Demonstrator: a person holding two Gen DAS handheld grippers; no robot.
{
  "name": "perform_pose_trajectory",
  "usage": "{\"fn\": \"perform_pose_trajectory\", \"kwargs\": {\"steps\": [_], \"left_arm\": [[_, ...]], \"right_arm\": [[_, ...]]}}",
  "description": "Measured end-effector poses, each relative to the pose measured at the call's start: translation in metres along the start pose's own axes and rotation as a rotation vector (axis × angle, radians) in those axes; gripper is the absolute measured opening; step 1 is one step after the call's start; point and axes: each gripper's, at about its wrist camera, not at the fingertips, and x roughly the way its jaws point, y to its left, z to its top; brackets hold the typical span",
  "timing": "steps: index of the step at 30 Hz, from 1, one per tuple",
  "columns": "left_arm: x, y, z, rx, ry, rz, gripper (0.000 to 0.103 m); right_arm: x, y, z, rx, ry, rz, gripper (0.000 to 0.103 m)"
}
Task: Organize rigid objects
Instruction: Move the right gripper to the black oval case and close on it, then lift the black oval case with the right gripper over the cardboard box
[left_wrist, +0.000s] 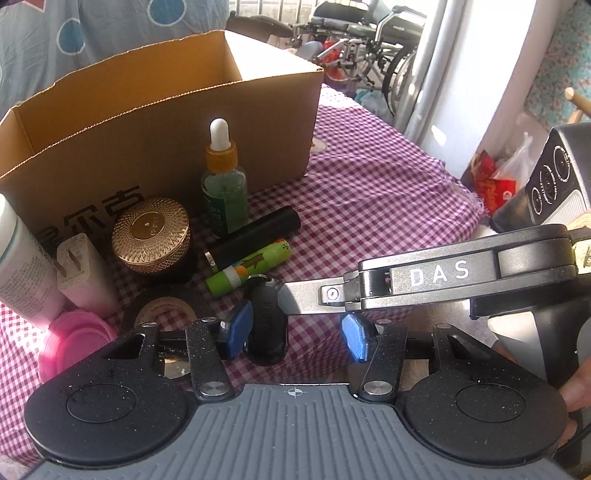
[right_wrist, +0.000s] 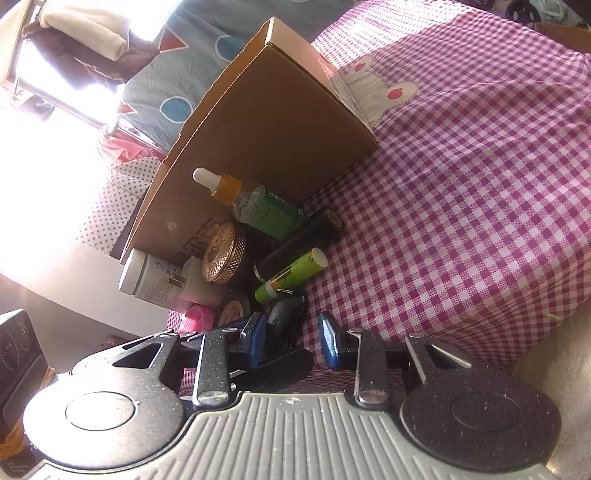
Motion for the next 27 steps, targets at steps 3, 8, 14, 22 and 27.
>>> {"fn": "perform_pose_trajectory", "kwargs": {"steps": [3, 8, 14, 22, 27], "left_arm": [[0.001, 0.002, 0.000, -0.024, 0.002, 0.003, 0.052], [0.008, 0.008, 0.000, -0.041, 0.045, 0.036, 0.052], [0.009, 0.014, -0.003, -0.074, 0.052, 0.009, 0.050], [0.006, 0.016, -0.007, -0.056, 0.030, -0.011, 0.050], [0.004, 0.021, -0.008, -0.057, 0.019, -0.012, 0.049]], "right_arm": [[-0.003, -0.001, 0.001, 0.008, 0.008, 0.013, 0.034], [0.004, 0.001, 0.003, 0.009, 0.026, 0.023, 0.032], [0.016, 0.007, 0.005, 0.013, 0.043, 0.025, 0.030], [0.028, 0.011, 0.010, 0.033, 0.074, 0.044, 0.028], [0.040, 0.022, 0.013, -0.003, 0.078, 0.023, 0.020]]}}
